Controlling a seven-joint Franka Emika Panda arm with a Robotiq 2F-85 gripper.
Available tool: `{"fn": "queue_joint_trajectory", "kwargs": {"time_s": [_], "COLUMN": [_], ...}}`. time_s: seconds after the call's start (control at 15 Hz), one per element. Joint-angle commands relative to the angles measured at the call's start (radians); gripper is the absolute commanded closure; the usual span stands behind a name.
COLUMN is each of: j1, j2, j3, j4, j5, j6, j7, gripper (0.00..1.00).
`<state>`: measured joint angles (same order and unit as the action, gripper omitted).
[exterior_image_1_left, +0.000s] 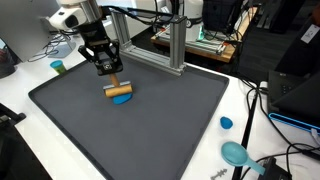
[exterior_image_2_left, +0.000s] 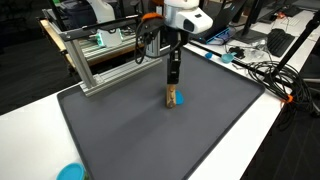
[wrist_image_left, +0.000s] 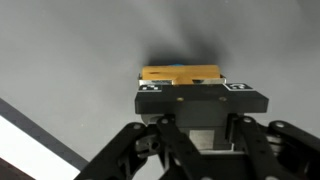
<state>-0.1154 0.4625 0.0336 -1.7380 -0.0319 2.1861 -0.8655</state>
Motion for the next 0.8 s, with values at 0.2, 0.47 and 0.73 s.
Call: {"fn": "queue_joint_trajectory", "kwargs": {"time_s": [0.2,0.47,0.73], "j1": [-0.083,-0.102,-0.049], "j2": [-0.115,-0.271,-0.418], "j3": [0.034,0.044,-0.002], "j4": [-0.078,-0.109,-0.079], "j5": [0.099,0.233,0.184], "j6": [0.026,0.013,-0.284], "j7": [-0.121,-0.256,-0.228], "gripper": [0.78,0.78,0.78]}}
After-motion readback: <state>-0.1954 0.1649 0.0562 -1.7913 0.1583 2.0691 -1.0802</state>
